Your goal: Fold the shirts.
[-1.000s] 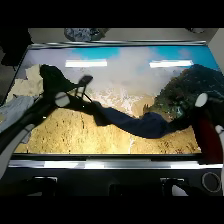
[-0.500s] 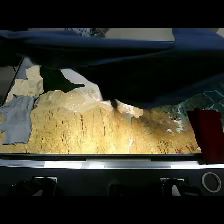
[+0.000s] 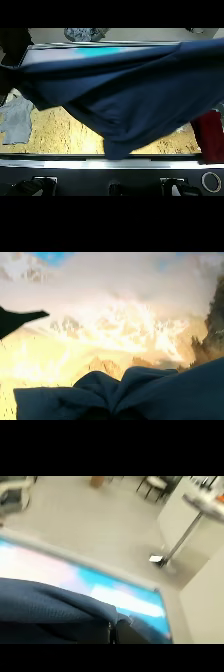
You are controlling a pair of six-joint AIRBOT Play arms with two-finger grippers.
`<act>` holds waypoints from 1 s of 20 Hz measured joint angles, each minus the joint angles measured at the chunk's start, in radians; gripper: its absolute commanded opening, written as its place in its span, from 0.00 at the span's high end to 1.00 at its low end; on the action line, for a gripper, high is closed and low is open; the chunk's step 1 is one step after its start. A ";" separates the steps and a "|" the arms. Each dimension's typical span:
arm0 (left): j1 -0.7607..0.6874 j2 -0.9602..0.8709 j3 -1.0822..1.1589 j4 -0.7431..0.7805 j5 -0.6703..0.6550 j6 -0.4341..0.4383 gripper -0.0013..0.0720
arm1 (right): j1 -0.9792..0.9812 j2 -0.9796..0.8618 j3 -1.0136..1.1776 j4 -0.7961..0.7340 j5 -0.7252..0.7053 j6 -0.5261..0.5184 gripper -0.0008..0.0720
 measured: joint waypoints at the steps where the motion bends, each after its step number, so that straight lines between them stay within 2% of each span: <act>1: 0.000 -0.024 -0.065 -0.003 -0.009 0.006 0.93 | 0.000 -0.056 0.000 0.011 0.029 -0.008 0.94; 4: 0.000 -0.130 -0.280 -0.018 -0.007 0.051 0.93 | 0.000 -0.306 0.000 0.079 0.121 -0.051 0.94; 6: 0.008 -0.230 -0.395 -0.028 0.041 0.085 0.93 | 0.000 -0.495 0.000 0.149 0.145 -0.070 0.94; 9: 0.043 -0.401 -0.445 -0.061 0.117 0.114 0.93 | -0.001 -0.743 0.000 0.280 0.140 -0.084 0.93; 10: 0.060 -0.449 -0.434 -0.083 0.135 0.119 0.91 | -0.001 -0.809 0.001 0.337 0.127 -0.085 0.87; 11: 0.081 -0.498 -0.410 -0.116 0.159 0.122 0.72 | 0.000 -0.859 0.000 0.384 0.121 -0.084 0.57; 12: 0.102 -0.536 -0.380 -0.150 0.174 0.126 0.32 | -0.001 -0.898 0.000 0.430 0.105 -0.084 0.20; 13: 0.122 -0.565 -0.344 -0.187 0.183 0.129 0.05 | -0.003 -0.922 0.001 0.476 0.087 -0.084 0.00; 16: 0.202 -0.605 -0.219 -0.257 0.188 0.161 0.04 | -0.027 -0.925 0.006 0.543 0.073 -0.119 0.01; 18: 0.266 -0.601 -0.164 -0.265 0.149 0.186 0.06 | -0.071 -0.895 0.007 0.507 0.108 -0.138 0.02; 20: 0.331 -0.582 -0.163 -0.244 0.090 0.195 0.06 | -0.136 -0.869 0.008 0.433 0.201 -0.143 0.07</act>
